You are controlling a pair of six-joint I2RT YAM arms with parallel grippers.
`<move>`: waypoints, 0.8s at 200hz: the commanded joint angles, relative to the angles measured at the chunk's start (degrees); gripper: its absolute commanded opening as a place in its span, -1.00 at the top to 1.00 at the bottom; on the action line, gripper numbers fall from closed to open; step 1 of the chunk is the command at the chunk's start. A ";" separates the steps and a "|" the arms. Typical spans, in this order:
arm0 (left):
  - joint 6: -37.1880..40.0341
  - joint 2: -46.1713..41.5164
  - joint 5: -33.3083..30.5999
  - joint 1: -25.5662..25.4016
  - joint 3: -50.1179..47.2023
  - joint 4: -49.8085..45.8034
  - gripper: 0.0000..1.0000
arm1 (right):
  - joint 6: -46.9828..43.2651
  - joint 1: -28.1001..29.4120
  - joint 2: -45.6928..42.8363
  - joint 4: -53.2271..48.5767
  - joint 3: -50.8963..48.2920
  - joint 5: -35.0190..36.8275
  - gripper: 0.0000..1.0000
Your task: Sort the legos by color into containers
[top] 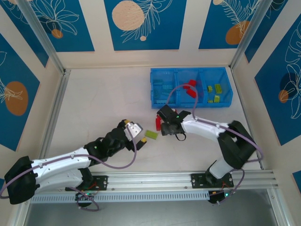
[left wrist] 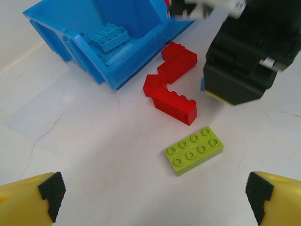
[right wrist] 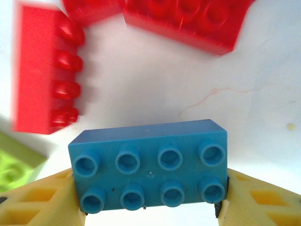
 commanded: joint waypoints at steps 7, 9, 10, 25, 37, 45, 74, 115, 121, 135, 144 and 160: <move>-0.03 -0.99 0.85 0.28 1.42 -0.24 -1.00 | 1.21 3.35 -8.51 1.41 1.18 8.62 -0.07; 0.05 -0.92 0.83 0.30 1.43 -0.19 -1.00 | 0.89 3.36 -8.74 2.08 1.30 8.80 -0.06; 0.02 -0.96 0.86 0.29 1.41 -0.18 -1.00 | 0.69 3.32 -8.88 2.40 1.38 8.93 -0.06; -0.12 -0.58 1.11 0.28 1.52 -0.17 -1.00 | -2.08 1.65 -8.32 5.84 3.75 8.98 -0.07; -0.18 -0.47 1.36 0.28 1.71 -0.30 -1.00 | -3.69 -1.13 -5.26 7.68 7.48 7.58 -0.06; -0.18 -0.47 1.41 0.30 1.73 -0.42 -1.00 | -4.71 -3.16 -2.12 8.66 10.43 6.09 -0.06; 0.04 -1.25 0.81 0.27 1.58 -0.79 -1.00 | -7.23 -9.50 11.81 8.34 24.82 2.49 -0.07; 0.65 -2.52 -0.60 0.34 1.37 -1.45 -1.00 | -7.60 -12.80 25.31 -1.08 43.77 1.29 -0.58; 0.69 -2.72 -0.68 0.29 1.32 -1.56 -1.00 | -7.51 -12.89 25.47 -1.82 44.94 1.04 -0.63; 0.69 -3.20 -0.77 0.28 1.25 -1.66 -1.00 | -7.10 -12.65 24.02 -2.43 45.08 0.94 -0.71; 0.61 -3.26 -0.53 0.30 1.24 -1.64 -1.00 | -6.78 -12.55 22.22 -2.38 44.06 0.59 -0.72; 0.28 -3.27 0.08 0.26 1.37 -1.61 -1.00 | -5.60 -12.30 18.07 -2.19 40.55 0.01 -0.73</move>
